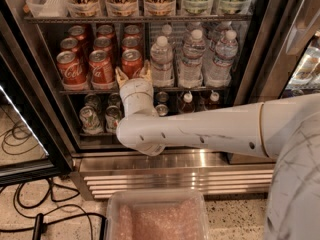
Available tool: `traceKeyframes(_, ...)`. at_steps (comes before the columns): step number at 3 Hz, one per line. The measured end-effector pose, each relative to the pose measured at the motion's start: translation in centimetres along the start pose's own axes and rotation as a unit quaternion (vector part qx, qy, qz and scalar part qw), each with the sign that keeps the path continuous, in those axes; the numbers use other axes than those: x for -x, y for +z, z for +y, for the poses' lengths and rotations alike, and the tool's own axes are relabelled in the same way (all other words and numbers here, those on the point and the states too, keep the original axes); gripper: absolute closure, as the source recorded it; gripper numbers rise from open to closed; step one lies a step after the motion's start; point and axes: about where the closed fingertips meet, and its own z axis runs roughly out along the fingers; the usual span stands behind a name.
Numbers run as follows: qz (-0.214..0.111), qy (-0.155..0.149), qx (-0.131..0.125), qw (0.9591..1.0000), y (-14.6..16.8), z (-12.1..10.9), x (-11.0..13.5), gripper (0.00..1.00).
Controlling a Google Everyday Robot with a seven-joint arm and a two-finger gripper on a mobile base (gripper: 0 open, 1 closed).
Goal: Pick coke can from middle shelf of fridge
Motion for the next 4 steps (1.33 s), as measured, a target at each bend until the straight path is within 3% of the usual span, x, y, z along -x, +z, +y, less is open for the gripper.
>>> traceKeyframes(2,0.002,0.002,0.004,1.0000,0.27,0.09,-0.14,0.83)
traceKeyframes(3,0.002,0.002,0.004,1.0000,0.27,0.09,-0.12,1.00)
traceKeyframes(4,0.001,0.003,0.005,1.0000,0.22,0.12,0.02,1.00)
